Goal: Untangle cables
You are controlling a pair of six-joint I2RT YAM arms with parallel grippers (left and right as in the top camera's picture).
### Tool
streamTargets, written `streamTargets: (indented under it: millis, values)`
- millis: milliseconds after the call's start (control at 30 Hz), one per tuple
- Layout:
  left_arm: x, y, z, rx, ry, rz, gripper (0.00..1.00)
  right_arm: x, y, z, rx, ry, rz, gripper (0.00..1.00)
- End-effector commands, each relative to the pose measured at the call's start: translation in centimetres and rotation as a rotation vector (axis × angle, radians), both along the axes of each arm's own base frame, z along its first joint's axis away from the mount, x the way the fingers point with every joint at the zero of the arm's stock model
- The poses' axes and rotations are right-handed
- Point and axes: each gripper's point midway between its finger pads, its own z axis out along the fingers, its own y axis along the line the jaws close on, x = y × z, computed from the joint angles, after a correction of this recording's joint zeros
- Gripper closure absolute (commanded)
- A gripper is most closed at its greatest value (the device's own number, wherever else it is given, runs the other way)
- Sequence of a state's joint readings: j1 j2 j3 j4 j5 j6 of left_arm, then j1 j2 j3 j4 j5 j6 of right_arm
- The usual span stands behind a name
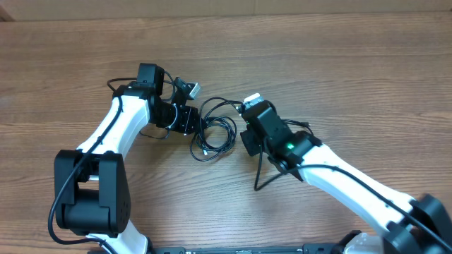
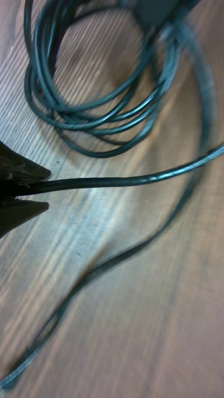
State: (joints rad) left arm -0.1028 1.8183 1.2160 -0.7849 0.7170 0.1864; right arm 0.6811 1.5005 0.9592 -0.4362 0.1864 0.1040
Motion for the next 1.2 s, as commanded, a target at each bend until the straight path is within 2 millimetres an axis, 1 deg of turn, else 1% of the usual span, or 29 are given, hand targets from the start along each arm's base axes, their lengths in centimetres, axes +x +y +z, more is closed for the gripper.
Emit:
streamTargets:
  millis: [0, 67, 133, 233, 367, 467, 600, 767, 900, 1033, 1067, 1100, 1133, 1167]
  values:
    - [-0.2, -0.5, 0.3, -0.031, -0.007, -0.023, 0.95, 0.2, 0.4, 6.0, 0.116, -0.119, 0.003, 0.96]
    - [-0.2, -0.5, 0.3, -0.029, -0.008, -0.022, 0.95, -0.5, 0.8, 8.3, 0.179, -0.148, 0.033, 0.96]
    - [-0.2, -0.5, 0.3, -0.029, -0.01, -0.022, 0.95, -1.7, 1.4, 10.8, 0.253, -0.175, 0.093, 0.96]
    - [0.0, -0.5, 0.3, -0.03, -0.017, -0.023, 0.95, -3.3, 1.9, 13.4, 0.338, -0.197, 0.158, 0.96]
    - [0.2, -0.5, 0.4, -0.031, -0.028, -0.023, 0.95, -5.6, 2.6, 15.4, 0.418, -0.19, 0.261, 0.96]
    - [0.3, -0.5, 0.4, -0.032, -0.047, -0.038, 0.96, -7.7, 3.4, 16.1, 0.442, -0.175, 0.387, 0.96]
    - [0.3, -0.6, 0.4, -0.031, -0.074, -0.065, 0.96, -10.0, 4.1, 15.8, 0.473, -0.107, 0.493, 0.96]
    - [0.6, -0.7, 0.6, -0.037, -0.101, -0.079, 0.96, -12.8, 4.4, 14.6, 0.481, -0.004, 0.614, 0.96]
    - [0.6, -1.1, 1.0, -0.068, -0.128, -0.104, 0.96, -13.6, 3.8, 13.2, 0.454, 0.064, 0.601, 0.96]
    - [0.3, -1.7, 1.7, -0.119, -0.161, -0.153, 0.96, -13.2, 3.2, 11.9, 0.409, 0.099, 0.548, 0.96]
    - [0.2, -1.8, 1.8, -0.128, -0.168, -0.164, 0.96, -13.1, 3.2, 11.6, 0.406, 0.107, 0.545, 0.93]
    - [-0.1, -2.0, 2.0, -0.145, -0.178, -0.187, 0.96, -13.0, 3.3, 11.4, 0.405, 0.118, 0.54, 0.84]
    - [-0.4, -2.2, 2.2, -0.167, -0.192, -0.217, 0.96, -12.9, 3.4, 11.1, 0.408, 0.134, 0.526, 0.77]
    - [-0.8, -2.4, 2.5, -0.187, -0.205, -0.245, 0.96, -12.8, 3.5, 10.8, 0.407, 0.146, 0.517, 0.77]
